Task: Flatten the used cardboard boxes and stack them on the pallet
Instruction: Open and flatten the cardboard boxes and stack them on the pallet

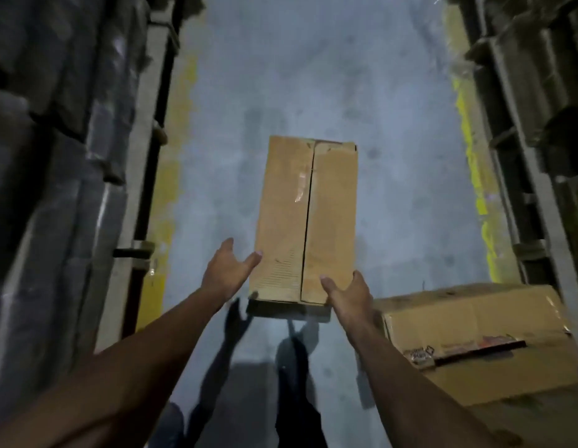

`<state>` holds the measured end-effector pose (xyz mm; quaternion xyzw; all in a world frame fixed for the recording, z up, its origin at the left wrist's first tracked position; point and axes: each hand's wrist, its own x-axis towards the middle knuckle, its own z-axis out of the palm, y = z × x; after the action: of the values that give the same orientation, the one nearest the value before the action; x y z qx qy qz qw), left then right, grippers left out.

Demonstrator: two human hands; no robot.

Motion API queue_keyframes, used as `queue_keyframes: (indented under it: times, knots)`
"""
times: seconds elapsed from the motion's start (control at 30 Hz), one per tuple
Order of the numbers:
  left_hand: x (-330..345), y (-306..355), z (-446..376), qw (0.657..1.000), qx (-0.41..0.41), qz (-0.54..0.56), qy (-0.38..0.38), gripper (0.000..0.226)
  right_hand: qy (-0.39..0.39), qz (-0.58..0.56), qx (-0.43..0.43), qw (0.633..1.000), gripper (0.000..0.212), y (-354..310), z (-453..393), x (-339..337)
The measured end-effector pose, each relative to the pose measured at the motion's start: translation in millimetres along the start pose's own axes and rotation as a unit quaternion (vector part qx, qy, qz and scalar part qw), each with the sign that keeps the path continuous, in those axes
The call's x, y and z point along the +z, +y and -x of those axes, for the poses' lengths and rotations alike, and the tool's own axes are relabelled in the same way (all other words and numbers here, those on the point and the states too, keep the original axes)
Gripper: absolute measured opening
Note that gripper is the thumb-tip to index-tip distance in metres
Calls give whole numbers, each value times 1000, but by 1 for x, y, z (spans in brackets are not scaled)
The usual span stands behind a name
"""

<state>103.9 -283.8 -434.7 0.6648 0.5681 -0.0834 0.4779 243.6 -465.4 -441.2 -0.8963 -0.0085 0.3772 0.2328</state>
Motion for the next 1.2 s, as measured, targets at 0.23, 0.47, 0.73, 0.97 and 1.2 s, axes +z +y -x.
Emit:
queue_keyframes:
  times: [0.23, 0.47, 0.73, 0.97, 1.2]
  knots:
    - [87, -24, -133, 999, -23, 4, 35, 87, 15, 1, -16, 1000, 106, 27, -185, 33]
    - [133, -43, -225, 1000, 12, 21, 17, 92, 29, -12, -47, 998, 111, 26, -284, 73]
    - [153, -77, -254, 995, 5, 95, 11, 47, 76, -15, -65, 995, 94, 48, -307, 87]
    - [141, -78, -238, 994, -13, 109, -13, 71, 60, -12, -40, 997, 95, 46, -277, 81]
    - [110, -97, -178, 997, -7, 78, -22, 81, 75, 13, -12, 997, 96, 66, -193, 71]
